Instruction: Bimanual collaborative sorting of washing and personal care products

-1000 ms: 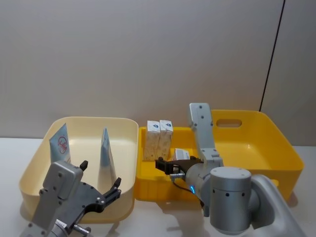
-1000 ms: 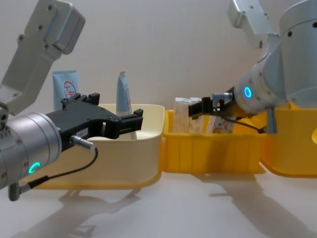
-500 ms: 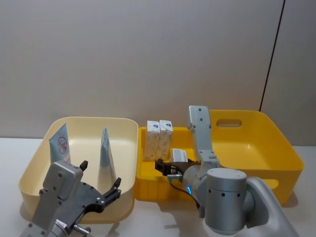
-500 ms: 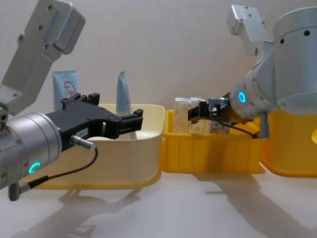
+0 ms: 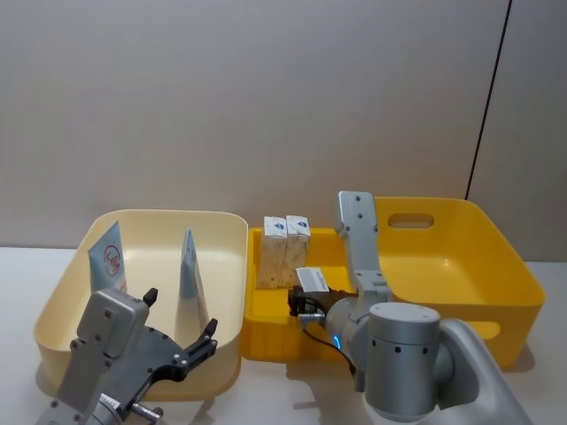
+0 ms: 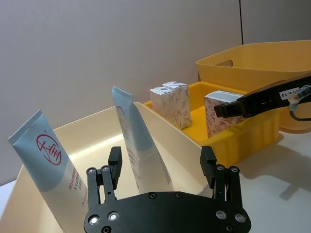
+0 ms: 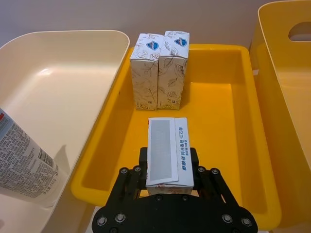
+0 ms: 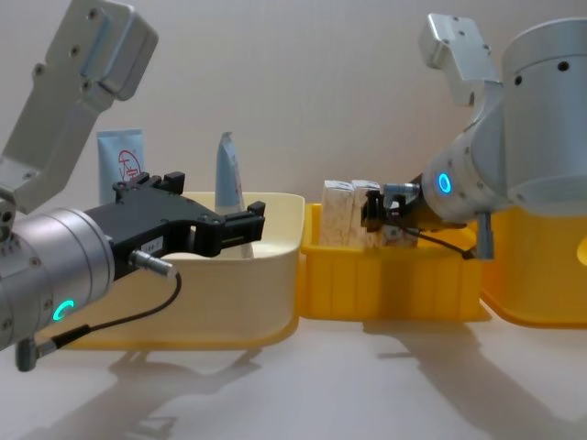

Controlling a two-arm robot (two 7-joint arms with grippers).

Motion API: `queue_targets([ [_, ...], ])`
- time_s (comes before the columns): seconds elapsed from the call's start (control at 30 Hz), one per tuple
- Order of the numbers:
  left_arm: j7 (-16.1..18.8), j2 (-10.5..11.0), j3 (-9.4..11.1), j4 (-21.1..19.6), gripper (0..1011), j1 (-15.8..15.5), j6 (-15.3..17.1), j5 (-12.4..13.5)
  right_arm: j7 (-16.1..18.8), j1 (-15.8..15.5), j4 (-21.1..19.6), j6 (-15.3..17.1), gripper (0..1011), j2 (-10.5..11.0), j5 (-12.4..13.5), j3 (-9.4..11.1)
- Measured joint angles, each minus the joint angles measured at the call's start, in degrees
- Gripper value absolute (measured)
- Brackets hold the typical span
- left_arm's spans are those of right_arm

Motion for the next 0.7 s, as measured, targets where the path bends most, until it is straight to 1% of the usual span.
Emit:
queue_targets([
  [0.03,0.0,0.0,0.0,0.0,1003,0.0,0.0,0.0,0.0,0.0,0.03,-0.01,436,-0.02,0.0,0.0],
  [0.17,0.0,0.0,0.0,0.0,1003,0.0,0.0,0.0,0.0,0.03,0.15,-0.06,410,-0.08,0.0,0.05],
  [0.53,0.0,0.0,0.0,0.0,1003,0.0,0.0,0.0,0.09,0.05,0.21,-0.29,410,-0.13,-0.04,0.08],
  [0.7,0.0,0.0,0.0,0.0,1003,0.0,0.0,0.0,0.63,-0.07,-0.35,-1.65,410,0.12,-0.33,-0.16],
])
